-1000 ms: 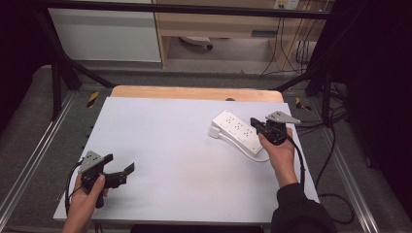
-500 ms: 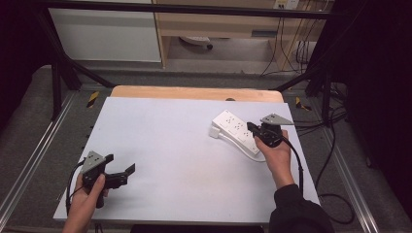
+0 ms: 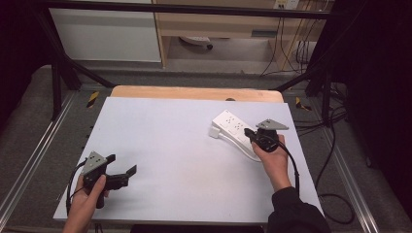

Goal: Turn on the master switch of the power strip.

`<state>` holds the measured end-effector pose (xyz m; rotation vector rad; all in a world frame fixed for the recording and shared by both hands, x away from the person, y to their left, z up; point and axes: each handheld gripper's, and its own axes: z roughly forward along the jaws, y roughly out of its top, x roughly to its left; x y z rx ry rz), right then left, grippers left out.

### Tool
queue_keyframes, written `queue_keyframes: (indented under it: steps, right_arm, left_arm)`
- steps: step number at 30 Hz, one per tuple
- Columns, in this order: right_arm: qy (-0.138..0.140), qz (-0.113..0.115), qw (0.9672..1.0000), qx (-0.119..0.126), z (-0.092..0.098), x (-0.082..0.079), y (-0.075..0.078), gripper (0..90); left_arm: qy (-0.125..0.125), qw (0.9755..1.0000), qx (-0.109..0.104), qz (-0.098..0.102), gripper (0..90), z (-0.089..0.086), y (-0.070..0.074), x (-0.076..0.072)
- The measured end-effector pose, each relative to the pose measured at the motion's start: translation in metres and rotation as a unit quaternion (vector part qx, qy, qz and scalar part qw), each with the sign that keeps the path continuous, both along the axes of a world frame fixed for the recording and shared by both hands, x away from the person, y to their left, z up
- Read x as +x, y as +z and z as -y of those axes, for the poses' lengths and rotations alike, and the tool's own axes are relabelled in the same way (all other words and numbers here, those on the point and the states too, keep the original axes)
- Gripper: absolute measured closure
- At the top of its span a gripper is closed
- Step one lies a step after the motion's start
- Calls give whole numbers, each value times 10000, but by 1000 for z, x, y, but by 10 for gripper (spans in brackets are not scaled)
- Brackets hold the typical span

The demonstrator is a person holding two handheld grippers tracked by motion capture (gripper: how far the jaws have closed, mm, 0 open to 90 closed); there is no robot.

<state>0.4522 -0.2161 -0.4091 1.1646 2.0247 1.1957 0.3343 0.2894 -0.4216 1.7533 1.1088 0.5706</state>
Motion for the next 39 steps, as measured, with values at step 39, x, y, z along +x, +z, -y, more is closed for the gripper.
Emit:
queue_keyframes:
  steps: [39]
  right_arm:
    - [-273,-389,9983,-346,24,-7,-20,900]
  left_arm:
    - [-95,9999,90,-10,72,3,-1,-1]
